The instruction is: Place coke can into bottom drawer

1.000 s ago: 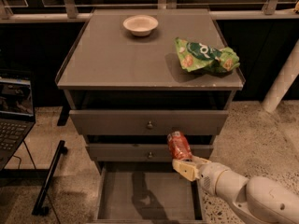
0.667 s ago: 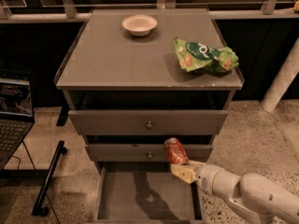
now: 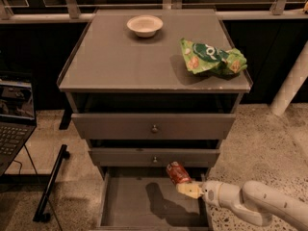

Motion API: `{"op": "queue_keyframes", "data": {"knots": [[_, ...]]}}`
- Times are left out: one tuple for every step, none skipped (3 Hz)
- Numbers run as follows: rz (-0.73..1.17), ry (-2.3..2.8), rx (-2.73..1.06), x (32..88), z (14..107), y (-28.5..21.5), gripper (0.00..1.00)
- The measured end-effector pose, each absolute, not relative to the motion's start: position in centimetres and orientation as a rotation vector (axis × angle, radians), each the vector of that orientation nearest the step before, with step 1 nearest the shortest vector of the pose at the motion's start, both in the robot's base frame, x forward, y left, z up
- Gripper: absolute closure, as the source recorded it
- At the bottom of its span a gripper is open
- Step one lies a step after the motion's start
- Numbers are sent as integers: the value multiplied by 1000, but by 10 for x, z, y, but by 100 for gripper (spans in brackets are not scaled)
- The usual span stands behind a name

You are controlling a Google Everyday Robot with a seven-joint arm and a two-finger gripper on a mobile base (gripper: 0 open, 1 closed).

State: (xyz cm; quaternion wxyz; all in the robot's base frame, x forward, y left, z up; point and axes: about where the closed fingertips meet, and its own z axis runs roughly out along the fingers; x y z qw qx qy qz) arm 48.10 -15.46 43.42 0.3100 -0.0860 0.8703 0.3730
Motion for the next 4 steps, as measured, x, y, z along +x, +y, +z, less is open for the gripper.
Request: {"op": "queue_keyframes", "data": {"knots": [[1077, 2345, -171, 487, 392, -160, 100], [1084, 2348, -165, 488, 387, -162, 100], [1075, 2367, -156, 490, 380, -160, 100], [1137, 2427, -76, 496, 339, -161, 100]]}}
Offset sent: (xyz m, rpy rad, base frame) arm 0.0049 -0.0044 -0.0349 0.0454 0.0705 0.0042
